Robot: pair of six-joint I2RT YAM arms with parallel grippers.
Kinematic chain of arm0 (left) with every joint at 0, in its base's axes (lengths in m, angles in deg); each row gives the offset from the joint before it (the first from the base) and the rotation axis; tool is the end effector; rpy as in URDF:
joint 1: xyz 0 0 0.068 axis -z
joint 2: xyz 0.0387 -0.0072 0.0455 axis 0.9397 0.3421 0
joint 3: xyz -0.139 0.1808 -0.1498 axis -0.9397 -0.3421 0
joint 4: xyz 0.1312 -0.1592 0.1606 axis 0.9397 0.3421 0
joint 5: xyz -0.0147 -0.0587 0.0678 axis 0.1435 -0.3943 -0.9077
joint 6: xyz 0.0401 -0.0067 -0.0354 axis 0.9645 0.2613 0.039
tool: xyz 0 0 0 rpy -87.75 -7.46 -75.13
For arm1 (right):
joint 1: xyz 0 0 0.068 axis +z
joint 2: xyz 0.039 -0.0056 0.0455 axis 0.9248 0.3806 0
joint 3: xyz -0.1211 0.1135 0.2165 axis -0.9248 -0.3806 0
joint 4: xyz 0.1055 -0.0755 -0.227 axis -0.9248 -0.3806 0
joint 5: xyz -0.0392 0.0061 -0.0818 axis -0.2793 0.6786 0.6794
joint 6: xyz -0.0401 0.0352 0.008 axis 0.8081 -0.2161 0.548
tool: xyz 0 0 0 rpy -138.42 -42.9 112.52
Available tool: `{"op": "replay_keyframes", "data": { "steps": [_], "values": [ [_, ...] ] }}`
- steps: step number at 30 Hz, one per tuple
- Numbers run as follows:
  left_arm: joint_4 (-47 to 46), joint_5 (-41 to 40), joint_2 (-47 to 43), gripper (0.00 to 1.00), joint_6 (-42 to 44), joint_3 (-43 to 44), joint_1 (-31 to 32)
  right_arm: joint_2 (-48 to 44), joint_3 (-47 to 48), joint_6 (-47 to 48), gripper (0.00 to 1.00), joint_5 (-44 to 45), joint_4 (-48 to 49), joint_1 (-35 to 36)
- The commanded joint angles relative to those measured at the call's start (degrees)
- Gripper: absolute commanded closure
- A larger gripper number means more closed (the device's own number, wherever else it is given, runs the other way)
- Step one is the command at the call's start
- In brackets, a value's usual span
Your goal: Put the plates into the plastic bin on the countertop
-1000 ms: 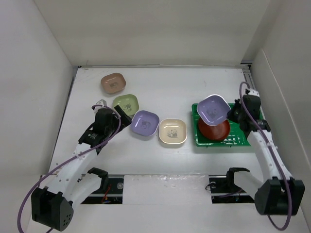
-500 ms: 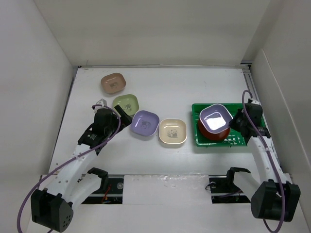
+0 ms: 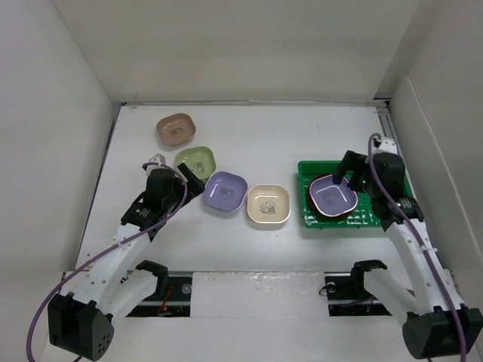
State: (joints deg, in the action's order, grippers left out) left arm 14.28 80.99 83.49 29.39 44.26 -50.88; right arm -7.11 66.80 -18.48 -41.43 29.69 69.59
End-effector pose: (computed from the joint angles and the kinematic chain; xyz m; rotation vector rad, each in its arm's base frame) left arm 0.1847 -0.0616 0.2614 -0.4861 2.0701 -0.5950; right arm 0.1875 0.0063 0.2989 0.2998 2.0657 0.2112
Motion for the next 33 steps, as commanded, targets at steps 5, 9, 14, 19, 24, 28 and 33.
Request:
{"op": "replay_keyframes", "data": {
  "steps": [5, 9, 14, 19, 24, 28, 33],
  "values": [
    [0.4, -3.4, -0.9, 0.00, -0.9, 1.9, 0.0, 15.6, 10.2, 5.4, 0.00, 3.5, 3.1, 24.7],
    [1.5, -5.0, -0.9, 0.00, -1.5, 2.5, 0.0, 27.2, 14.2, 5.4, 0.04, 10.2, 3.7, 33.2],
    [2.7, -6.1, -0.4, 0.00, -1.5, 3.2, 0.0, 37.9, 18.5, 5.2, 0.15, 14.9, 3.4, 36.2],
    [3.3, -6.8, 0.1, 0.00, -1.5, 3.2, 0.0, 38.6, 17.4, 1.8, 0.16, 17.9, 4.1, 36.2],
    [3.3, -6.8, 0.7, 0.00, -1.5, 3.2, 0.0, 41.4, 16.7, 2.9, 0.23, 15.8, 6.0, 35.1],
    [3.3, -6.8, 0.7, 0.00, -1.5, 3.2, 0.0, 44.0, 16.7, 3.6, 0.30, 13.5, 8.2, 34.5],
    [2.8, -6.2, 0.7, 0.00, -0.9, 3.2, 0.0, 49.1, 17.9, 6.0, 0.33, 10.8, 9.5, 33.2]
  ]
}}
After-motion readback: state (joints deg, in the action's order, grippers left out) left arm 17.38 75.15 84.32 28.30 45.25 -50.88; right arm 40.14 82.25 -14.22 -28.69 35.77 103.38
